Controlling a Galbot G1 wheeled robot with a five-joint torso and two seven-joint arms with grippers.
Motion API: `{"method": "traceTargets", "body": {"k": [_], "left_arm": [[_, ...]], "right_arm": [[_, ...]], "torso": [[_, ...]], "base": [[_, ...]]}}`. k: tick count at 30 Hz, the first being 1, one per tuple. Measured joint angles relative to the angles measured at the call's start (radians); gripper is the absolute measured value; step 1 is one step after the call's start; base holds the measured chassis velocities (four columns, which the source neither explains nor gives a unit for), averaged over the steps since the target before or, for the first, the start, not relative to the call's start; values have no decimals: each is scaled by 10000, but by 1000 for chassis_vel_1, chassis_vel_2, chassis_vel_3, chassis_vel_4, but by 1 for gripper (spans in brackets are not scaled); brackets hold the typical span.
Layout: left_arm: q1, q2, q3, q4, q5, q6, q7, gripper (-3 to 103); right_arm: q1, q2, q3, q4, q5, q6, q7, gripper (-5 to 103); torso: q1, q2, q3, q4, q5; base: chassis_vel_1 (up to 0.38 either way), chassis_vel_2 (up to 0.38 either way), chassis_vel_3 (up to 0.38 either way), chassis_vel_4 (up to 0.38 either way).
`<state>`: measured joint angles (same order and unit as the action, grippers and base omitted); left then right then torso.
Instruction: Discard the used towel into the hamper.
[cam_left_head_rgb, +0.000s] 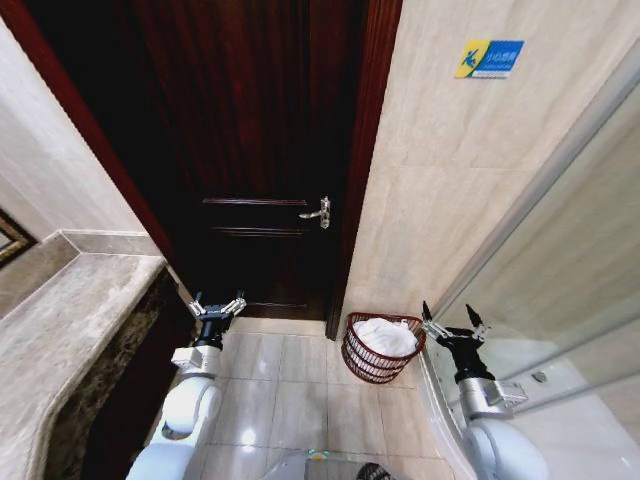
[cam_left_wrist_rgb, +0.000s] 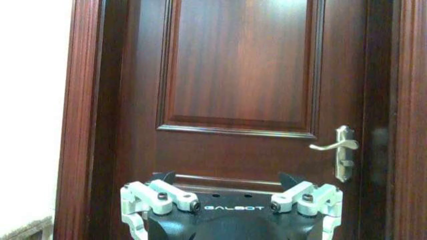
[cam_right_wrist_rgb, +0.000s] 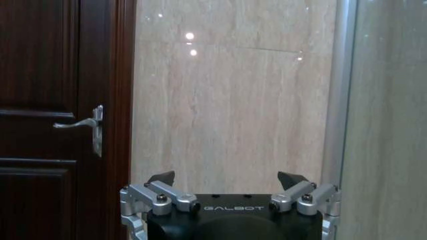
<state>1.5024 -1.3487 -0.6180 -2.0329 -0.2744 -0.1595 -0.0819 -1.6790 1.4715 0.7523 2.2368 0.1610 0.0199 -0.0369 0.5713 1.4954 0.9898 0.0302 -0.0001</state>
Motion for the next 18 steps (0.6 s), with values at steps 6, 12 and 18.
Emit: {"method": "traceTargets", "body": {"k": [6,12,18], "left_arm": [[15,-15,6,14,55,0,18,100],[-39,-27,2,51,118,-111,20,100],[-36,-35,23,5,85,-27,15,100]], "right_arm": [[-55,7,42,7,14,50,-11,100],[-40,7,70,-3,49,70,-28,100],[-35,6,88,-5,64,67,-43,100]], "torso": [[-4,-5,-3,1,1],[-5,-11,-6,1,0],[-6,-15,-7,0,1]], "base": [[66,-61,-60,67],[68,-44,-44,54],[49,-42,-47,46]]}}
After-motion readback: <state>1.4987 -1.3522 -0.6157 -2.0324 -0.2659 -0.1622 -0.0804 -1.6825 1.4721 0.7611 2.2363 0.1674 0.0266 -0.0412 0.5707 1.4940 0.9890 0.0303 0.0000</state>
